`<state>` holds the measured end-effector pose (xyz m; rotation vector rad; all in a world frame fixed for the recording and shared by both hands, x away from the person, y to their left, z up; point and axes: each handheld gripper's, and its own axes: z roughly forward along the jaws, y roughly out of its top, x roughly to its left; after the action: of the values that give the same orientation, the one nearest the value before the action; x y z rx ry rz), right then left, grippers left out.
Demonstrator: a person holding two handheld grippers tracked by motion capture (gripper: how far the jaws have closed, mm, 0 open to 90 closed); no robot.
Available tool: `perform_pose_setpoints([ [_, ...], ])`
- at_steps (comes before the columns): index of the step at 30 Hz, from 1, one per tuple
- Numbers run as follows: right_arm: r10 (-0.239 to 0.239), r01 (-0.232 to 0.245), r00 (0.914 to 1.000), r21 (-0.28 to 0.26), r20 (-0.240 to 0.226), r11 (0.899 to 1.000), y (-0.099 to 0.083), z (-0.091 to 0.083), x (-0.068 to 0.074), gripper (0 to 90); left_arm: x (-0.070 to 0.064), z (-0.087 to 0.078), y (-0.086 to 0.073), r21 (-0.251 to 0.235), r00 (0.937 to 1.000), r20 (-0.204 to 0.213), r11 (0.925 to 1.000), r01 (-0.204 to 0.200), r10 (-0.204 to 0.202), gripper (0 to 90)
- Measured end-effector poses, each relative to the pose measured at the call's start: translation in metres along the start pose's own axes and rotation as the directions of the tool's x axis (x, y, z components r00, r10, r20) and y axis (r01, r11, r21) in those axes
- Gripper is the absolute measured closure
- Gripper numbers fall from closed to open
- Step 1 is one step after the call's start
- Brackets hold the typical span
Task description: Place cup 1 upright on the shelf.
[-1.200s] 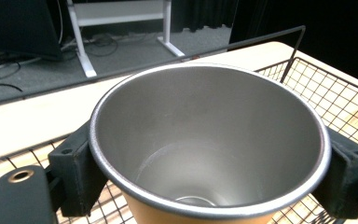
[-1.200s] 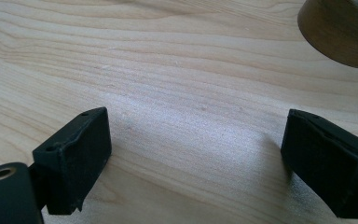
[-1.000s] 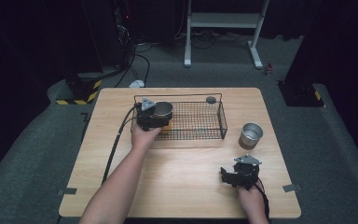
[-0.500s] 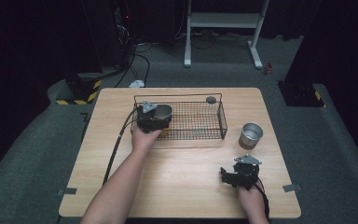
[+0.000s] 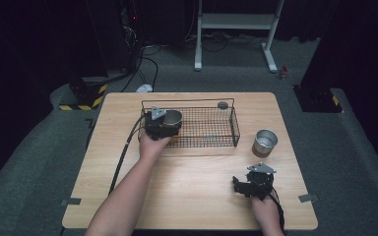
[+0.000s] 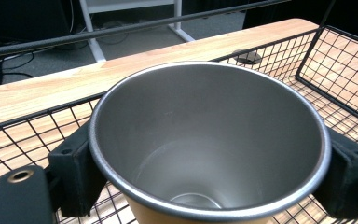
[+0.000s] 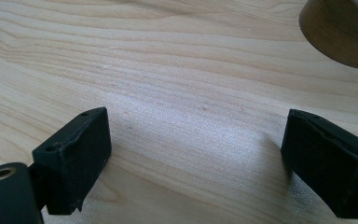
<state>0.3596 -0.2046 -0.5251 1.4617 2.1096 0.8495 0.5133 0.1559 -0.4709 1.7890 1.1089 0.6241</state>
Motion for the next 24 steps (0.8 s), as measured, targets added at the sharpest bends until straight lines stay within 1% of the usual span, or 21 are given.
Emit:
perform_pose_setpoints([
  [4,-0.002,0.002,1.0,-0.002,0.001,1.0,0.0,0.0001,0.0,8.3,-0.0001,-0.001,-0.0003,0.007,1.0,0.001,1.0,-0.006,0.006,13.1],
  [7,-0.002,0.002,1.0,0.0,-0.001,1.0,0.0,0.0,0.0,8.3,-0.0002,-0.0024,-0.0005,0.018,0.9998,-0.004,0.9997,-0.019,0.019,13.1],
  [12,-0.002,0.002,1.0,0.0,-0.001,1.0,0.0,0.0,0.0,8.3,0.0026,-0.0046,-0.0017,0.035,0.9998,-0.005,0.9992,-0.017,0.017,13.2],
  [14,-0.008,0.008,1.0,-0.003,-0.002,1.0,-0.0002,0.0001,-0.0002,8.3,0.0031,-0.0056,-0.0023,0.049,0.9995,-0.01,0.9984,-0.028,0.029,13.3],
  [16,-0.006,0.006,1.0,-0.002,-0.001,1.0,-0.0001,0.0,0.0,8.3,0.0031,-0.006,-0.0024,0.051,0.9996,-0.009,0.9984,-0.026,0.027,13.3],
  [18,-0.006,0.006,1.0,-0.002,-0.002,1.0,-0.0001,0.0,0.0,8.3,0.0022,-0.0058,-0.0024,0.053,0.9992,-0.015,0.9979,-0.037,0.038,13.3],
  [22,-0.005,0.005,1.0,-0.002,-0.002,1.0,-0.0001,0.0,0.0,8.3,0.0019,-0.0055,-0.0021,0.059,0.9995,-0.018,0.998,-0.023,0.024,13.1],
  [24,-0.006,0.006,1.0,-0.002,-0.001,1.0,-0.0001,0.0,0.0,8.3,0.0021,-0.0055,-0.0023,0.068,0.9995,-0.016,0.9974,-0.025,0.026,13.0],
])
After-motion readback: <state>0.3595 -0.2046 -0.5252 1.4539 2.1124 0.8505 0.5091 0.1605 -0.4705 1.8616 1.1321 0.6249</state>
